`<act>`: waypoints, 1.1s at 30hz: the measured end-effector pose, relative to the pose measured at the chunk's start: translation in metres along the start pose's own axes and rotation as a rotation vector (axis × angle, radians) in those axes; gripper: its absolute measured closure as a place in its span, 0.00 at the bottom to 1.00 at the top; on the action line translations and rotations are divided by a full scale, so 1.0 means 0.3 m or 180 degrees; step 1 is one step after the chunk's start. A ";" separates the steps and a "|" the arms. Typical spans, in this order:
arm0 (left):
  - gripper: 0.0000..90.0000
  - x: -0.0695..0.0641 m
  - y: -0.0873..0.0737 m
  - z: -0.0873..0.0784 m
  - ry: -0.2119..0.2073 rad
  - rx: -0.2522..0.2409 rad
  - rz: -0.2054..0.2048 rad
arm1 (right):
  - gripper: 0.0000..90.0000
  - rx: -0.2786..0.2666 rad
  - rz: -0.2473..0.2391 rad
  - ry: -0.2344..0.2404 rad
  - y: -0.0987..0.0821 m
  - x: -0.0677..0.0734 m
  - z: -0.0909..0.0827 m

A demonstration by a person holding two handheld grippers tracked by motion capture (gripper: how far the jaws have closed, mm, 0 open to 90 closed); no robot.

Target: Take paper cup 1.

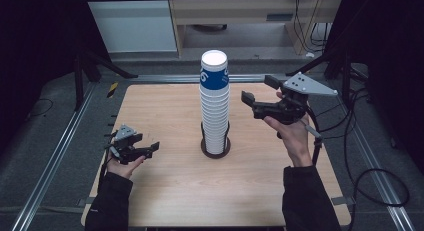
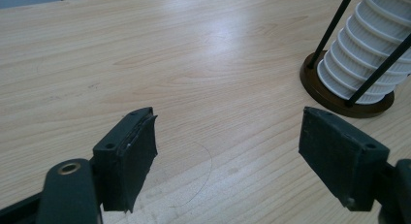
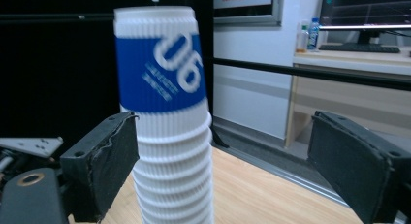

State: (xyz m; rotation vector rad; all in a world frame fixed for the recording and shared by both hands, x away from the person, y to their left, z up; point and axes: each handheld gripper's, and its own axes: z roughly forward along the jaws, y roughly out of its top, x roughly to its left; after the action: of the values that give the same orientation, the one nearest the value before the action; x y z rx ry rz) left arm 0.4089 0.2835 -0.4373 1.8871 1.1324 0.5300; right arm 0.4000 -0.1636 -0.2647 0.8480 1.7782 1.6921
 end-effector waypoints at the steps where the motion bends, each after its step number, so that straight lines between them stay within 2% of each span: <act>1: 0.23 0.000 0.000 0.001 0.0002 0.0001 0.0001 | 0.12 -0.0010 -0.0022 0.0030 0.016 0.012 0.014; 8: 0.22 -0.004 -0.001 0.004 -0.0013 0.0001 0.0022 | 0.11 -0.0017 -0.0038 0.0129 0.050 0.040 0.060; 13: 0.22 -0.006 -0.001 0.006 -0.0012 0.0009 0.0019 | 0.10 -0.0023 0.0011 0.0231 0.054 0.057 0.096; 21: 0.22 -0.005 -0.001 0.006 -0.0013 0.0012 0.0018 | 0.09 0.0012 0.0003 0.0331 0.054 0.084 0.154; 33: 0.22 -0.006 -0.002 0.008 -0.0018 0.0021 0.0027 | 0.09 0.0096 -0.0002 0.0373 0.032 0.109 0.274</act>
State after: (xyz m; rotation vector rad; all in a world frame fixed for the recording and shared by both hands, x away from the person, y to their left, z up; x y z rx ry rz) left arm 0.4094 0.2809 -0.4391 1.8986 1.1240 0.5259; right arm 0.4408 -0.0849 -0.2594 0.7748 1.8852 1.7510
